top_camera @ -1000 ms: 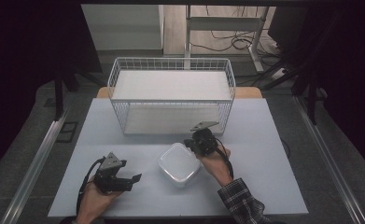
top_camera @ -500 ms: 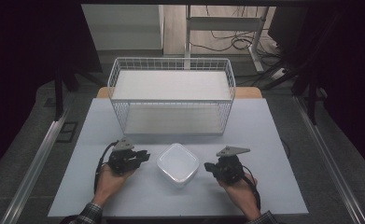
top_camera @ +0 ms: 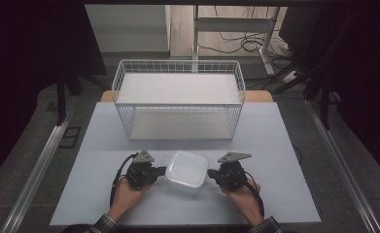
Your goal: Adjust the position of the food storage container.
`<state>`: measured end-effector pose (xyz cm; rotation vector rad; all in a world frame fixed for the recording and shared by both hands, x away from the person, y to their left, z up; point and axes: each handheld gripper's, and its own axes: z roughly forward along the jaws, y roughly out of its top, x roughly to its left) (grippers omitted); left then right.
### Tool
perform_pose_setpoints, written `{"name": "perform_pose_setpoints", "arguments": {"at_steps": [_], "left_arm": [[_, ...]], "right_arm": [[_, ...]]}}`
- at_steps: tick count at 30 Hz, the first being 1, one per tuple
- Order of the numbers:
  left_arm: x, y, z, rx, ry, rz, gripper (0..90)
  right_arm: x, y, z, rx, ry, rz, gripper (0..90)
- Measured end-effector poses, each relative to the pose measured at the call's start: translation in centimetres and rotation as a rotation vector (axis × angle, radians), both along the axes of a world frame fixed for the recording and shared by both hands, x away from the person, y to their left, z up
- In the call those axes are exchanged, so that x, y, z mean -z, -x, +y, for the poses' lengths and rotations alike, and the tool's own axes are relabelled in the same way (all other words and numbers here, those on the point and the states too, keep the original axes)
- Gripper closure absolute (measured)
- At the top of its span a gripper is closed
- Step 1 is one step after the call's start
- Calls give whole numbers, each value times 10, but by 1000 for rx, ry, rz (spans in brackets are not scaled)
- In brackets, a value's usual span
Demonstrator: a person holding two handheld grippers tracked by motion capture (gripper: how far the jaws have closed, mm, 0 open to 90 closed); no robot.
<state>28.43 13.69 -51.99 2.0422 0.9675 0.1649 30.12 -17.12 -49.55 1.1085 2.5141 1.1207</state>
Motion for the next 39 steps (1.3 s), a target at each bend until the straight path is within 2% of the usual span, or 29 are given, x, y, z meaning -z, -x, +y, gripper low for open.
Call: {"name": "perform_pose_setpoints", "arguments": {"at_steps": [5,10,13,14,15,16,18,19,20,23,24,25,26,29,31,33,36,39], "left_arm": [[-2,15,2,-10,-8,8,894],[-4,12,10,-31,16,1,839],[-9,16,19,-35,6,-35,714],[-9,16,19,-35,6,-35,673],[-10,18,23,-42,-11,-55,604],[-10,18,23,-42,-11,-55,561],[-10,19,27,-50,-16,-61,451],[-10,19,29,-50,-8,-61,451],[-8,19,31,-52,6,-59,322],[-7,20,33,-45,5,-70,187],[-7,20,33,-45,5,-70,139],[-7,22,34,-44,-11,-79,96],[-7,23,35,-37,-8,-83,78],[-4,25,40,-27,2,-87,29],[0,25,43,-23,7,-86,24],[2,25,46,-22,17,-77,23],[4,23,50,-23,63,-65,17],[5,22,50,-25,64,-64,14]], "right_arm": [[3,-7,5,-2,-13,-9,891],[5,-7,7,-15,-4,-11,880],[3,-5,1,-25,4,-29,821],[3,-5,1,-25,4,-29,821],[2,-3,-6,-30,0,-45,771],[2,-3,-6,-30,0,-45,771],[-1,-1,-13,-27,-11,-70,672],[-1,-1,-13,-27,-11,-70,672],[-2,2,-17,-37,-7,-95,522],[0,3,-22,-49,0,-107,305],[0,3,-22,-49,0,-107,305],[4,1,-24,-34,-21,-106,153],[5,0,-25,-27,-24,-104,119],[7,-2,-27,-21,-28,-101,36],[7,-2,-27,-19,-33,-110,17],[7,-2,-28,-21,-35,-109,13],[9,-3,-26,-32,-27,-106,7],[9,-2,-26,-38,-18,-108,7]]}}
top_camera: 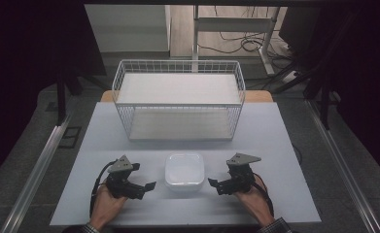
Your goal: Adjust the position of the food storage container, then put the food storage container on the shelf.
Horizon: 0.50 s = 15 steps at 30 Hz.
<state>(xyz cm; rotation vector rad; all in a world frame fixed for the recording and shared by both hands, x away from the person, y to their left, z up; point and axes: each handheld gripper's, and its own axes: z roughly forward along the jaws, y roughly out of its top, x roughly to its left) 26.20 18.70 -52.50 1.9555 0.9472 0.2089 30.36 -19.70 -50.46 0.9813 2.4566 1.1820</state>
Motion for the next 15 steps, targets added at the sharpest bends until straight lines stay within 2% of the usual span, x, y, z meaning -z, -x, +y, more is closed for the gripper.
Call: {"name": "perform_pose_setpoints", "arguments": {"at_steps": [3,5,12,15], "left_arm": [[3,-2,-1,-13,-14,15,13],[4,-3,-2,-13,4,36,15],[0,-3,-2,-12,22,39,31],[-4,-3,-4,-1,16,34,33]], "right_arm": [[-1,0,0,-4,8,-5,6],[-1,-1,0,-5,8,-5,7],[-4,-2,2,-9,4,3,9],[-8,-3,3,-10,-28,21,10]]}}
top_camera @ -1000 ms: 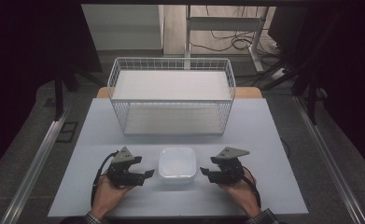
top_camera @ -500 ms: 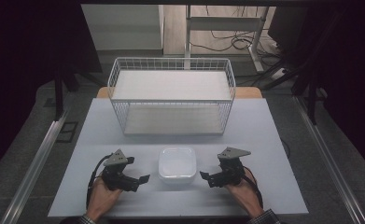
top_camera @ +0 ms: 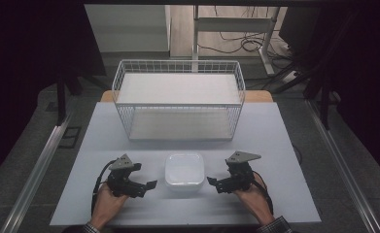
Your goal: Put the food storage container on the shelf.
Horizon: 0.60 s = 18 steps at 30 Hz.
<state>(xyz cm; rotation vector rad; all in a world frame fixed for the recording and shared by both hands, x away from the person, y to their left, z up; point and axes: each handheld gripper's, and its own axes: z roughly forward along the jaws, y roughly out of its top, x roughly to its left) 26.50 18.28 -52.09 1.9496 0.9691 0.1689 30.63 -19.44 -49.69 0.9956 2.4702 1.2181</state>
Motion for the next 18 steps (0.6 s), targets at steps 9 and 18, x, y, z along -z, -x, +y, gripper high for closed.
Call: {"name": "perform_pose_setpoints", "arguments": {"at_steps": [9,18], "left_arm": [[-10,-2,-9,26,-19,-24,26],[-16,-7,-20,35,-48,-19,51]], "right_arm": [[-12,-1,7,15,-12,-40,12],[-23,-3,16,24,-45,-50,5]]}}
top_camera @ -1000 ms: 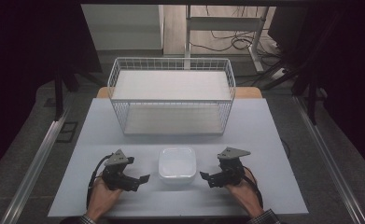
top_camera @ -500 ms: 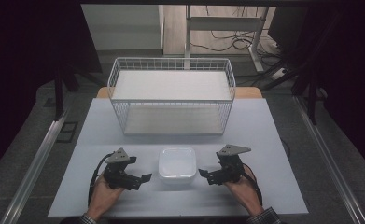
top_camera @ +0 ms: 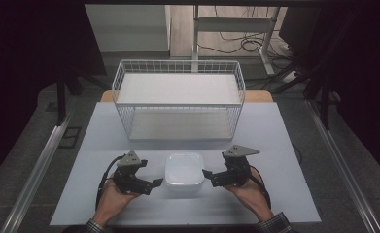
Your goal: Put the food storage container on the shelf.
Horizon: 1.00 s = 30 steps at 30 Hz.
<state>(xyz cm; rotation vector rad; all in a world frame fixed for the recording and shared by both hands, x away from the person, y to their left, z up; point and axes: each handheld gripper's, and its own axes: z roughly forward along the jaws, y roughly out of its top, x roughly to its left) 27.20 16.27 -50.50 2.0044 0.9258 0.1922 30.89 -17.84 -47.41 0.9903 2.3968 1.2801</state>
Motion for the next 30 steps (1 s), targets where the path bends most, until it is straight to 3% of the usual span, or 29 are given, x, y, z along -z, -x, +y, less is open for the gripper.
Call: {"name": "perform_pose_setpoints", "arguments": {"at_steps": [1,4,21,22,23,24,25,26,27,30], "left_arm": [[-1,-2,-4,6,-25,-7,54],[-2,-4,-8,8,-31,-9,65],[1,-29,-28,23,10,26,120],[2,-29,-27,26,20,33,120],[4,-30,-27,43,49,65,134],[4,-30,-27,43,49,65,141],[7,-30,-27,75,94,109,165],[7,-30,-27,75,94,109,201],[7,-26,-29,105,109,134,216],[6,-23,-29,109,100,148,238]], "right_arm": [[-2,-1,4,1,10,17,3],[-3,-1,9,-4,29,32,15],[3,-23,37,-47,53,134,109],[3,-23,37,-47,53,134,109],[8,-23,37,-60,69,161,128],[8,-23,37,-60,69,161,128],[12,-22,35,-65,45,202,175],[12,-22,35,-65,45,202,175],[11,-20,33,-85,15,250,263],[11,-16,31,-88,-1,280,268]]}}
